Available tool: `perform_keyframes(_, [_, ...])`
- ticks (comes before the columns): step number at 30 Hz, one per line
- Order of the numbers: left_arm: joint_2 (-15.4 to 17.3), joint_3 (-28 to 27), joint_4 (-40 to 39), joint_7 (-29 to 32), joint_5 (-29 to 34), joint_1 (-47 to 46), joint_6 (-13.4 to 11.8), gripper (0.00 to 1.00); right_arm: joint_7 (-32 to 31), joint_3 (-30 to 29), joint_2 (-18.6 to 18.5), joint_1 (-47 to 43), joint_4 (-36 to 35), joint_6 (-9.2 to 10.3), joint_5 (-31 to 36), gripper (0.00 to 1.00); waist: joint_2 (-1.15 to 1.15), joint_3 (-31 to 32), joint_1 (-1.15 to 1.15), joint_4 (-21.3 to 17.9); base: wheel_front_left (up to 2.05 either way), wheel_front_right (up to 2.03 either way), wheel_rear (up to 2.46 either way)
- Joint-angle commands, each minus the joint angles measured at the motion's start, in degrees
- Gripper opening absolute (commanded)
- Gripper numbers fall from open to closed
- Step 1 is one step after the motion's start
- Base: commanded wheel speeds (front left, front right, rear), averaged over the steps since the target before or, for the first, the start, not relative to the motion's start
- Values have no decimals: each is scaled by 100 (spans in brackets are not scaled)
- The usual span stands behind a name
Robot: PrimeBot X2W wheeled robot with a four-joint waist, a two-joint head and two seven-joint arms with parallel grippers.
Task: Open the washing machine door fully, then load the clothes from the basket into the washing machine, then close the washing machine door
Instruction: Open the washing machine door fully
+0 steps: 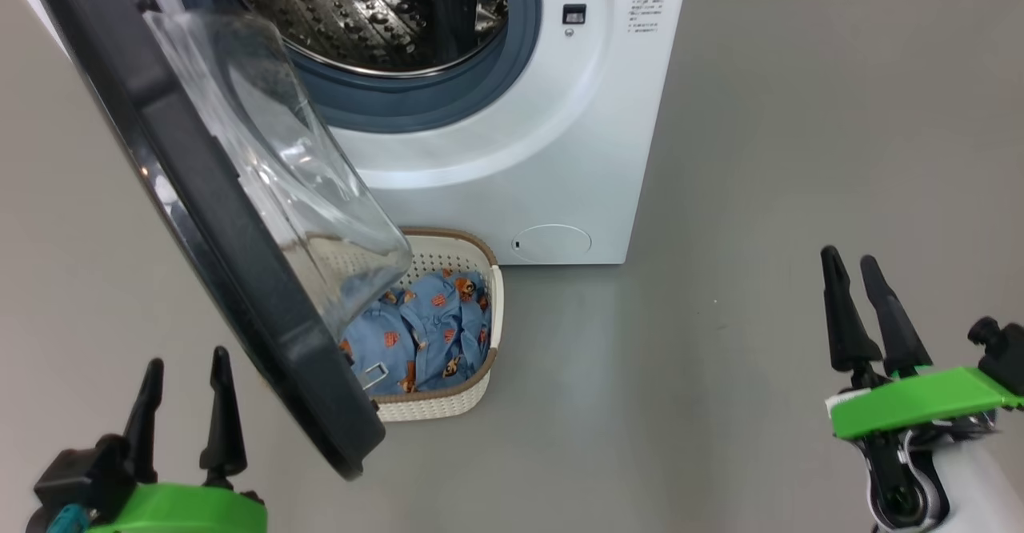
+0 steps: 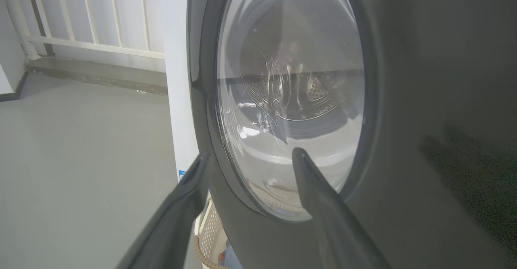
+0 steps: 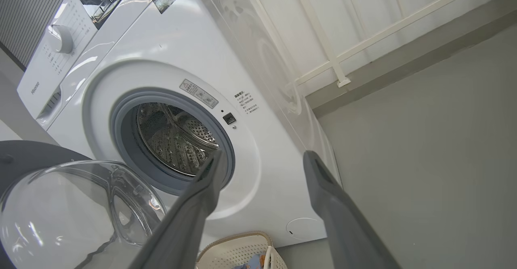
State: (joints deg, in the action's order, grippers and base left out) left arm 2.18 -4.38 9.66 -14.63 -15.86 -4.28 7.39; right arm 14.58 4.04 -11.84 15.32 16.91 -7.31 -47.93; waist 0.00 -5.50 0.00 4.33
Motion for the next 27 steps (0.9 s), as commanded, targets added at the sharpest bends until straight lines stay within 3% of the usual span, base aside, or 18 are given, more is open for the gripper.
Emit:
perform_keyframes(1, [84, -217, -185, -37, 31, 15, 10, 100, 41, 30, -23, -130, -279, -18, 334, 100, 0, 33, 0, -31, 0, 0, 0])
perform_keyframes(9, [75, -285, -261, -37, 93, 224, 10, 100, 41, -374, 100, -792, -780, -18, 1533, 100, 0, 146, 0, -77, 0, 0, 0])
perform_keyframes(17, [71, -318, -348, -37, 154, 383, 10, 100, 41, -380, 62, -1165, -1101, -18, 2702, 100, 0, 249, 0, -82, 0, 0, 0])
perform_keyframes(27, [71, -289, -421, -37, 185, 574, 0, 100, 41, -475, 194, -1434, -1317, -18, 3590, 100, 0, 291, 0, -12, 0, 0, 0])
